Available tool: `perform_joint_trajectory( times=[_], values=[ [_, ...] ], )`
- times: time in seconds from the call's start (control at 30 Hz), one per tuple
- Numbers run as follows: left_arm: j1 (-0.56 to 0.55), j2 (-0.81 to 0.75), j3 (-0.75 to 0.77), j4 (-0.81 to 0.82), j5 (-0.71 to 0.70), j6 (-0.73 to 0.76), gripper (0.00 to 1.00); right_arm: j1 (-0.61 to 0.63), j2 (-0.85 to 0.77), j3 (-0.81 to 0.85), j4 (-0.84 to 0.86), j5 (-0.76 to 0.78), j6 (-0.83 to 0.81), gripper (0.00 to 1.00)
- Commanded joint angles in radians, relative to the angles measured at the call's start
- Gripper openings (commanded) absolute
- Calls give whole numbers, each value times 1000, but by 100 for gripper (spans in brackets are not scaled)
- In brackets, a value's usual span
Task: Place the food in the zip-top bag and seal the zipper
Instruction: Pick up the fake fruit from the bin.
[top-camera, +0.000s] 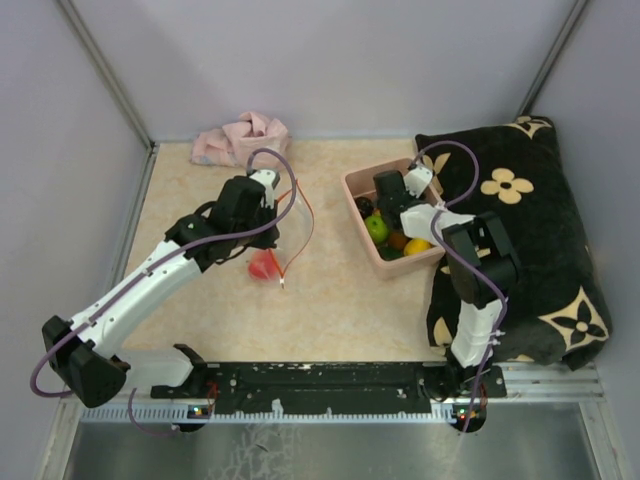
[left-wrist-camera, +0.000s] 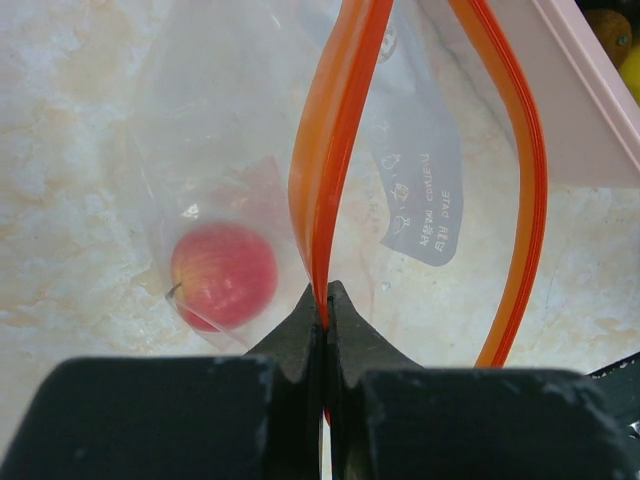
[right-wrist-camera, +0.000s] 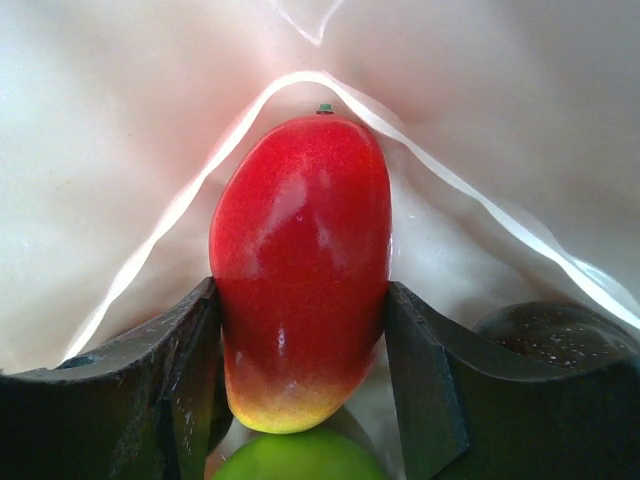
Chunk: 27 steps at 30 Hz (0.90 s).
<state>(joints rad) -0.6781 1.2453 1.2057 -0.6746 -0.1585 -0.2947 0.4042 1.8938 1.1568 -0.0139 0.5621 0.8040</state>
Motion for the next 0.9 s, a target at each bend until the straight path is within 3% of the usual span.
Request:
perform_joint_trajectory(
  times=[0.0, 0.5, 0.87],
  values=[
    [3, -3, 45, -16, -25, 0, 0, 12, -126, -57, 83, -4, -46, 28],
    [2, 22, 91, -37, -8, 16, 0, 13, -459, -283, 165, -182, -285, 23],
    [-7, 92, 141, -32, 63, 11, 0, 15, -677, -366, 184, -261, -371, 20]
  ],
)
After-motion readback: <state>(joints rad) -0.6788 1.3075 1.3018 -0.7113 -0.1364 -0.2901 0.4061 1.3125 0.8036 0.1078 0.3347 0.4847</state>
